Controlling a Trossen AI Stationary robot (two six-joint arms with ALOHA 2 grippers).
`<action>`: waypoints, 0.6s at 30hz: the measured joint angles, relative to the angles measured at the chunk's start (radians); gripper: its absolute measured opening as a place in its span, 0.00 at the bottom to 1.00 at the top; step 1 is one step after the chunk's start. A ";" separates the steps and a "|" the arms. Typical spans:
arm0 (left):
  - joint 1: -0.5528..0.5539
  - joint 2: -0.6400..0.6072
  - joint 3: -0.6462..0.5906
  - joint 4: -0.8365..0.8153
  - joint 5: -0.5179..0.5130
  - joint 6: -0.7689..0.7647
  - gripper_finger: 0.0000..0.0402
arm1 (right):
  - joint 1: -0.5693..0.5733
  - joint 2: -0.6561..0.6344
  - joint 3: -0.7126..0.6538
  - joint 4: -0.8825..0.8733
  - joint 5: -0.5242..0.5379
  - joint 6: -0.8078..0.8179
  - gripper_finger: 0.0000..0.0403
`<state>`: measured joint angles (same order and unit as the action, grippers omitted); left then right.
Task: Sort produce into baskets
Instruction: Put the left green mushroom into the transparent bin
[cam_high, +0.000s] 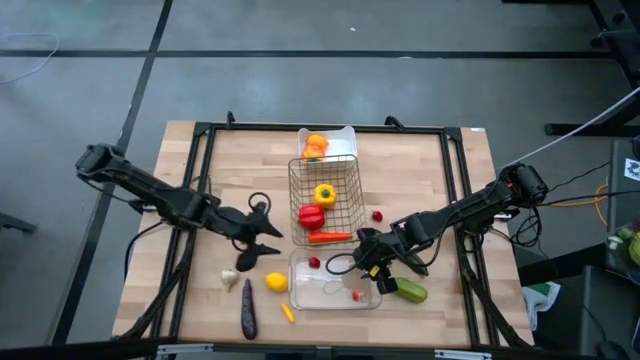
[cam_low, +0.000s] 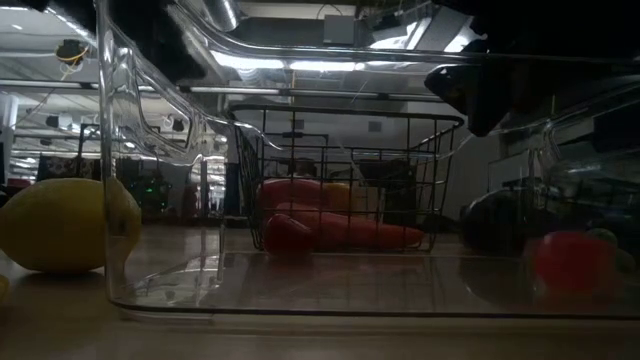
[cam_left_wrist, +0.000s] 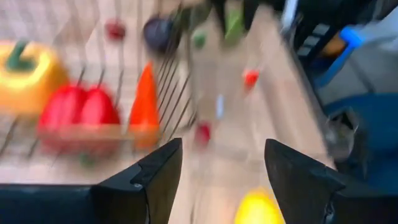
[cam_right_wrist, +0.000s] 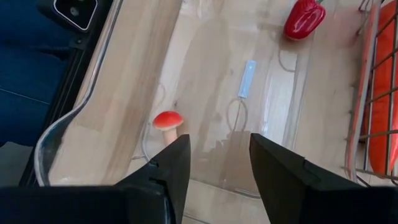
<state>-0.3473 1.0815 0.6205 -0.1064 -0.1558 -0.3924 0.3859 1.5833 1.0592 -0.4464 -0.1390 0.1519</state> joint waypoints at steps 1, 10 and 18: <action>0.000 -0.024 0.000 -0.055 0.000 -0.016 0.56 | 0.000 0.000 0.000 0.001 0.000 0.000 0.41; 0.000 -0.121 -0.001 -0.504 -0.007 -0.167 0.56 | 0.000 0.000 0.000 0.000 0.000 0.000 0.41; 0.000 -0.085 -0.077 -0.555 -0.009 -0.240 0.56 | 0.000 0.000 0.000 0.000 0.000 0.000 0.41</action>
<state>-0.3470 0.9968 0.5434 -0.6619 -0.1646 -0.6320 0.3859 1.5829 1.0592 -0.4465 -0.1394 0.1516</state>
